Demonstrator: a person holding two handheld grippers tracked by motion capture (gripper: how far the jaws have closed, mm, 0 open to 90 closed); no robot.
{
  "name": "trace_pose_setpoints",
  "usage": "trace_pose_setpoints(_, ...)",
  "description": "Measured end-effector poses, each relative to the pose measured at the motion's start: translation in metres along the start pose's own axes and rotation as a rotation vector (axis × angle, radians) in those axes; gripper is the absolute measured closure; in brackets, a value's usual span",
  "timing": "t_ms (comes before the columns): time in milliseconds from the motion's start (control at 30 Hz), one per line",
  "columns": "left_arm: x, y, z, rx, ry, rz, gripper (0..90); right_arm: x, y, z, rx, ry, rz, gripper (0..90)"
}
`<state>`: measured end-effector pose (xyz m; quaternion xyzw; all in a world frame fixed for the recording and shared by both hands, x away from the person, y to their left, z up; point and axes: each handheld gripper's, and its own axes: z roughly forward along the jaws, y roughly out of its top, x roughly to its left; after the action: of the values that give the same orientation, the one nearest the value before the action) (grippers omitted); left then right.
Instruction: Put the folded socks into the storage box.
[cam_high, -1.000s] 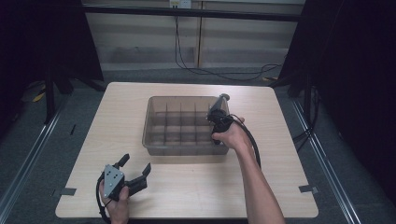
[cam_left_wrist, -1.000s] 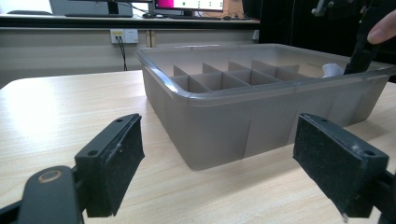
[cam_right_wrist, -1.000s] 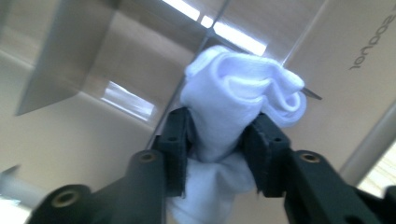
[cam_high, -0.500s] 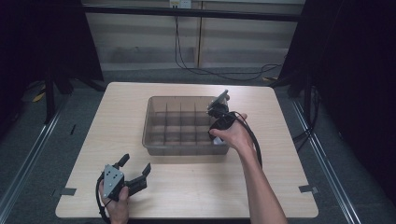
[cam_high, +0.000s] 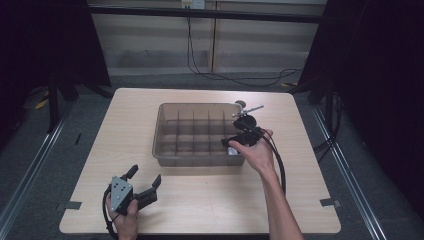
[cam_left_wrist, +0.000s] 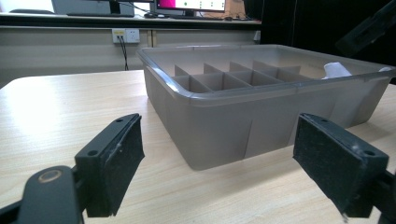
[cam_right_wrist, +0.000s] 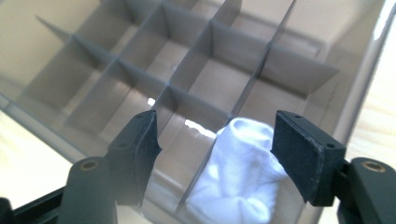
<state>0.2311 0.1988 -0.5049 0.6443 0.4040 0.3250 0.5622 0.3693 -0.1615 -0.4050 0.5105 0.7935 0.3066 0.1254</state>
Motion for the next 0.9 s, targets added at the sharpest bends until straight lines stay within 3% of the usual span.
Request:
trace_pose_setpoints(333, 0.001, 0.0, 0.001, 0.009, 0.004, -0.004, 15.9, -0.009, -0.019, -0.024, -0.252, 0.011, 0.036, 22.1)
trace_pose_setpoints(600, 0.002, 0.0, 0.001, 0.007, 0.001, -0.025, 16.0, -0.017, -0.047, -0.041, -0.418, -0.004, 0.119, 15.0)
trace_pose_setpoints(833, 0.002, 0.0, 0.001, 0.01, 0.006, -0.022, 16.0, -0.021, -0.068, -0.054, -0.5, -0.016, 0.145, 14.0)
trace_pose_setpoints(900, 0.002, 0.0, 0.001, 0.009, 0.007, -0.024, 15.9, -0.023, -0.075, -0.058, -0.517, -0.047, 0.176, 14.3)
